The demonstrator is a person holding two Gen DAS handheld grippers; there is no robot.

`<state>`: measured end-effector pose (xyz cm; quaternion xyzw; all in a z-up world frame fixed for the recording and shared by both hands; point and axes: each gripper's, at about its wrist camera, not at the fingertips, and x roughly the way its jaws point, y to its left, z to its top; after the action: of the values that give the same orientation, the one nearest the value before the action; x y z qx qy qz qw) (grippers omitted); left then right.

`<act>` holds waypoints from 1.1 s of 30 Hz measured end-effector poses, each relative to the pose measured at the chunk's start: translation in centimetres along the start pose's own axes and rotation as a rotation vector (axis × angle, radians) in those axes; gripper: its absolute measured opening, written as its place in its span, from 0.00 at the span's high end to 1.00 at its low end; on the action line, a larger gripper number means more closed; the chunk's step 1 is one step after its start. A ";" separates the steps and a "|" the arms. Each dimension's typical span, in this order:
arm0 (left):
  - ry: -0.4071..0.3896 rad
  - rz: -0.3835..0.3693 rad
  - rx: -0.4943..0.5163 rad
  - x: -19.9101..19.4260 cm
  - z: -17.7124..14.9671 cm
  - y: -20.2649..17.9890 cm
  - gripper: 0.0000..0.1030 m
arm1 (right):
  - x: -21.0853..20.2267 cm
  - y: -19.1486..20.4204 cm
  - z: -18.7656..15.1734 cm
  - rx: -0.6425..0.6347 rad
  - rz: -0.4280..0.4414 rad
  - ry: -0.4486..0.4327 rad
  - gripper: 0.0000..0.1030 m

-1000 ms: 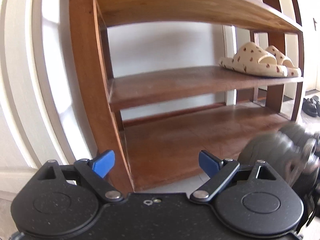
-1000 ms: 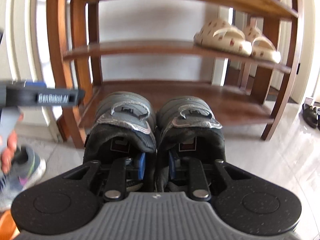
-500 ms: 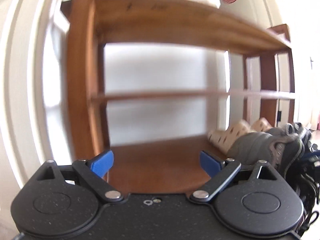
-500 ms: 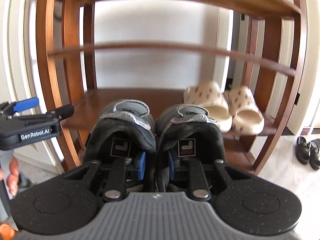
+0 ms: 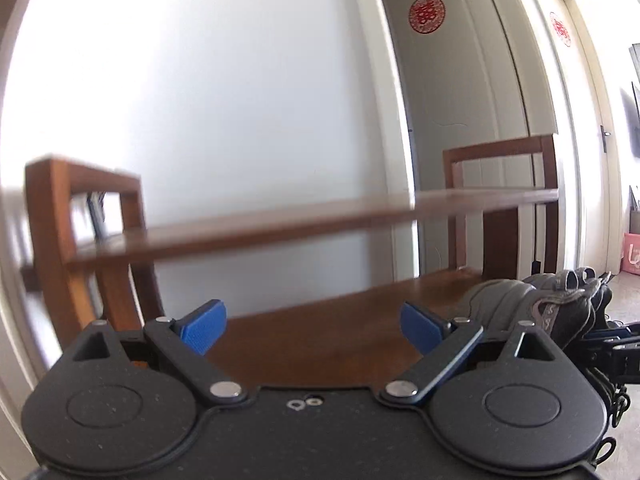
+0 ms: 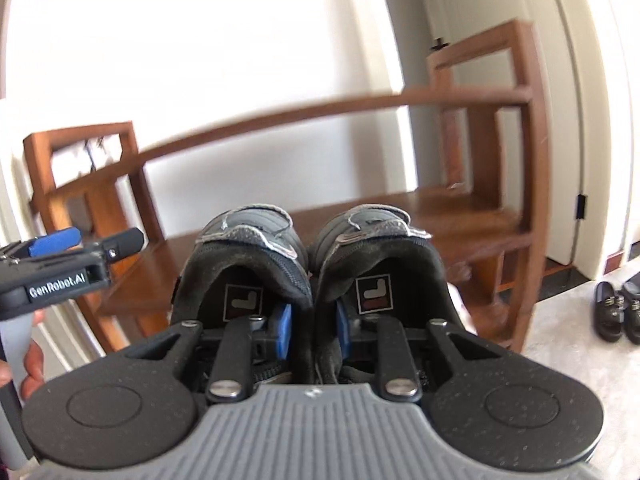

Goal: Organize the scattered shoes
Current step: 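Carry the sneakers with the right tool up to the rack's top shelf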

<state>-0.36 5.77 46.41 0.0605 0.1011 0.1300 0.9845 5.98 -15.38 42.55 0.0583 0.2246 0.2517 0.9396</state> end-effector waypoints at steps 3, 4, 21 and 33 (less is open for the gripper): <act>0.017 -0.004 0.026 0.4 5.6 -1.1 0.08 | -1.9 -0.7 4.4 0.016 -0.034 0.003 0.74; 0.027 0.001 0.032 0.6 7.2 -1.3 0.08 | -2.6 -0.9 6.3 0.016 -0.044 0.008 0.74; 0.140 0.086 0.003 5.9 26.4 -3.2 0.08 | -0.8 -4.6 30.3 -0.040 -0.003 0.028 0.74; 0.157 0.012 -0.004 14.4 29.0 -0.8 0.07 | 7.9 -5.0 34.0 -0.008 -0.087 0.110 0.74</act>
<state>19.66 6.14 71.83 0.0490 0.1774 0.1404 0.9728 29.67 -15.64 68.62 0.0310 0.2771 0.2141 0.9362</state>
